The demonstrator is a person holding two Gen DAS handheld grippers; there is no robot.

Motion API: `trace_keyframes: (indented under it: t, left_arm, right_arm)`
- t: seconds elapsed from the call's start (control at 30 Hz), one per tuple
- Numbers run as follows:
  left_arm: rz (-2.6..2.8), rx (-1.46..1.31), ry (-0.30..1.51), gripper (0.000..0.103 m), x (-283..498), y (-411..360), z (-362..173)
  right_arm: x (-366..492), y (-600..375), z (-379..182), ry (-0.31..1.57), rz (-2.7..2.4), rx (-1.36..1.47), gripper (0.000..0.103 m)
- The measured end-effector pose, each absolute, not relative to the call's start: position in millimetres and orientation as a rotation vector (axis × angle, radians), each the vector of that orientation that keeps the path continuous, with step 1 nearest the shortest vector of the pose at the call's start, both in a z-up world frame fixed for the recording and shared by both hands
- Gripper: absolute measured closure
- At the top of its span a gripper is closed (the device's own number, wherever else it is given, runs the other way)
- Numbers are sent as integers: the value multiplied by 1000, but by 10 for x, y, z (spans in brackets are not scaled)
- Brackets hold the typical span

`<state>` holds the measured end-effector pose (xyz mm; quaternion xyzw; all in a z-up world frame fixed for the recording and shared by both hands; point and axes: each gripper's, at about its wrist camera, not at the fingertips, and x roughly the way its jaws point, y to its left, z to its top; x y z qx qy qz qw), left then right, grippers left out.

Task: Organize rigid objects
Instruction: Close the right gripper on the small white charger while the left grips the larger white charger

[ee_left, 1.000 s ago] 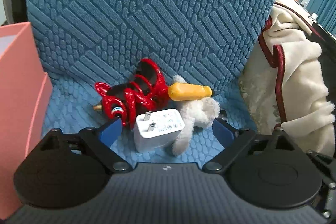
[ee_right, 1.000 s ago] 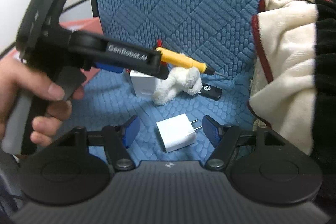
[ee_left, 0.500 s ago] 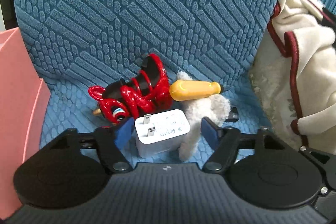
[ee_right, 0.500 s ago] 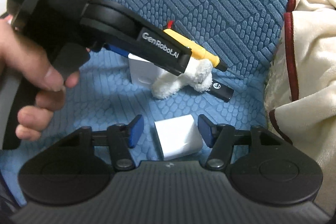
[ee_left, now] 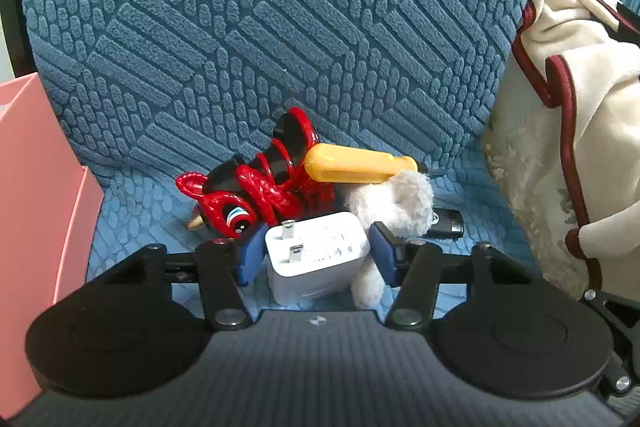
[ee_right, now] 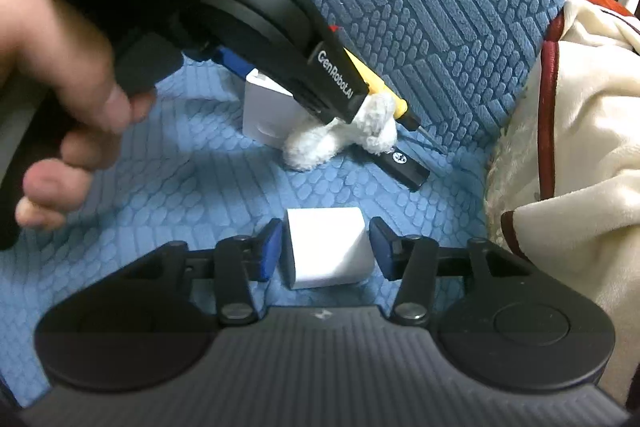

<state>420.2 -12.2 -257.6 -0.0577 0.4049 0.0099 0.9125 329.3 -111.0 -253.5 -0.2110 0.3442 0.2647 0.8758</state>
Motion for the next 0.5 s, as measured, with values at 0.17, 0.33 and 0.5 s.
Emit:
trace_keyframes:
  t: [0.17,0.33,0.5]
  left_arm:
    - [20,-142,843,43,4152,-88,-2536]
    - [15,-171,827,43,4014,-53,-2430]
    - [8,-184,811,43,3837,42,-2350]
  right_arm:
    - [3287,-1159,-2482,730,551,-422,56]
    - [3202,-1198,-2359,727,557,-400,57]
    - [3238,-1326,-2190,741,535,-289,58]
